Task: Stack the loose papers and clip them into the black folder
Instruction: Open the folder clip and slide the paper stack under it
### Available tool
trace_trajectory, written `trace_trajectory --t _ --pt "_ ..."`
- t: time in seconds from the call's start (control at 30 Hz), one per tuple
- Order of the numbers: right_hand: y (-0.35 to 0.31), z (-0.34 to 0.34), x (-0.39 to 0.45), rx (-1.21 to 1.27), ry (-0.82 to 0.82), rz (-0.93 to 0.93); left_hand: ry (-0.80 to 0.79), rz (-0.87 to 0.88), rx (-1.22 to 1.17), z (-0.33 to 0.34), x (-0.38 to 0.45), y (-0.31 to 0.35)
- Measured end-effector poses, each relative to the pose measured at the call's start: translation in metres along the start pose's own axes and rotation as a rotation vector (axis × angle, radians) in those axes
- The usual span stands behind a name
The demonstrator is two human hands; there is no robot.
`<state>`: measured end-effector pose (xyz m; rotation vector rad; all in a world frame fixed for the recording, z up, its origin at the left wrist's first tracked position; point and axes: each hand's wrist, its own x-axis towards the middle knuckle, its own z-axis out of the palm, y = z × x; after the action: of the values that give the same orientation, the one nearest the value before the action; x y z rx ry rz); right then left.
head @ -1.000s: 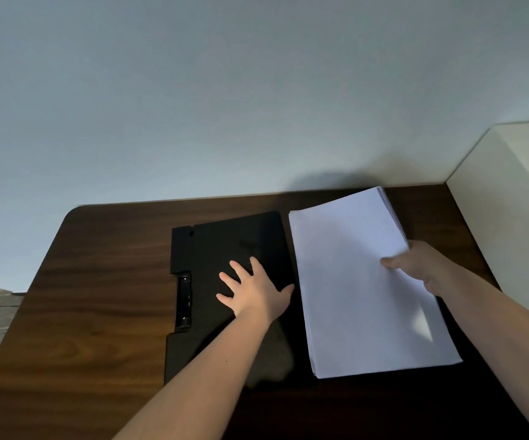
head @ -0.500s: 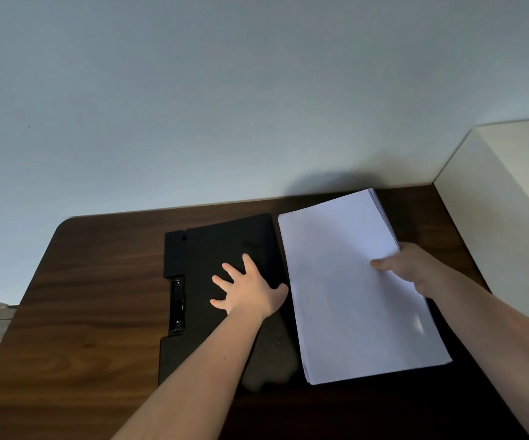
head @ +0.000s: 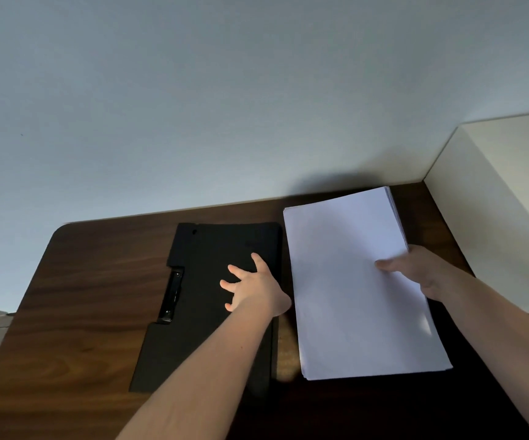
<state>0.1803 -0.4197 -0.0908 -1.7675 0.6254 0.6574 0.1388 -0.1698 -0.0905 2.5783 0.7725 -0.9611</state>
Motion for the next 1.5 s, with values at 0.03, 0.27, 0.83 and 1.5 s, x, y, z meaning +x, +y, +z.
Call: trace_trajectory --t 0.03,0.27,0.83,1.5 --pt "0.0 -0.001 -0.002 0.007 -0.003 0.001 0.023 0.019 0.003 -0.005 0.001 -0.003" --pt "-0.015 0.0 -0.018 0.038 -0.037 -0.002 0.233 0.281 -0.065 -0.076 -0.021 -0.018" --pt "-0.062 0.08 -0.027 -0.104 -0.112 -0.048 0.517 -0.072 -0.519 -0.154 -0.004 -0.24" --pt "-0.046 0.083 0.008 -0.251 -0.032 -0.02 0.19 0.122 -0.222 -0.042 0.045 -0.084"
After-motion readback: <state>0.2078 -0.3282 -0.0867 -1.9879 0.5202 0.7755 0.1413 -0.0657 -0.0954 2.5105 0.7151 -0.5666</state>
